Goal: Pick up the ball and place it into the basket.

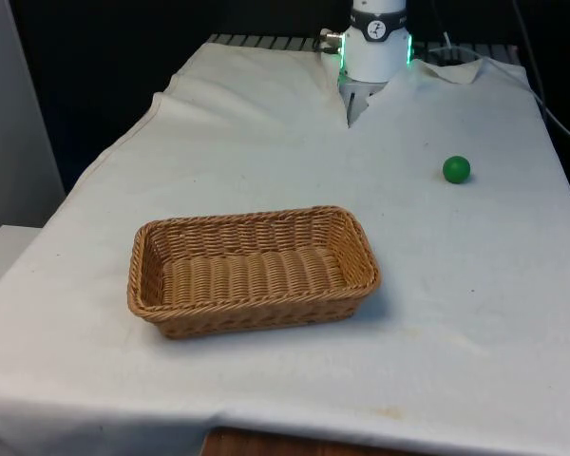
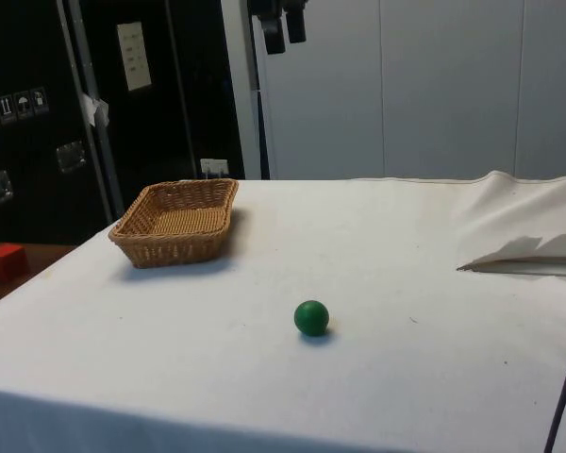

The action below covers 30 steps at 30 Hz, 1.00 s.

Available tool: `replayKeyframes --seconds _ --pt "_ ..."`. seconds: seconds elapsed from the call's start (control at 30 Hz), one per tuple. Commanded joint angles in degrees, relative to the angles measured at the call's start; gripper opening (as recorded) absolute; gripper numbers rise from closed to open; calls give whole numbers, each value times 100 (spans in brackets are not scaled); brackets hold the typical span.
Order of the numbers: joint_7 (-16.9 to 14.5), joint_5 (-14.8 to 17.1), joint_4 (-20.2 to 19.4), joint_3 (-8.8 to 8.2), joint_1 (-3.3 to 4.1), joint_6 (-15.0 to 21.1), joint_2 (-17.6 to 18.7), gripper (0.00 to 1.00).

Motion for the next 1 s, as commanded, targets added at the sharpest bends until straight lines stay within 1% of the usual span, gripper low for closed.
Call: replayKeyframes --seconds 0.0,0.1,0.13,0.17,0.4,0.43,0.47,0.6,0.73,0.77,0.8,0.87,0.97 --pt "40 52 -80 11 6 86 -52 100" --pt "57 143 -155 29 11 149 -57 100" --pt "17 126 -103 29 0 86 -6 100" --pt "63 178 -195 40 17 189 -69 100" --pt "57 481 -516 115 23 481 -126 100" --pt "23 430 -441 103 6 384 -74 100" --pt "57 516 -556 120 23 521 -138 100" --pt "52 665 -728 195 29 762 -149 100" --pt "92 705 -882 292 29 980 -189 100" --pt "34 693 -819 275 11 888 -126 100" --pt "103 710 -928 321 29 1043 -195 100" --pt "155 722 -1054 401 29 1215 -223 100" --pt "195 716 -1192 476 23 1387 -258 100"
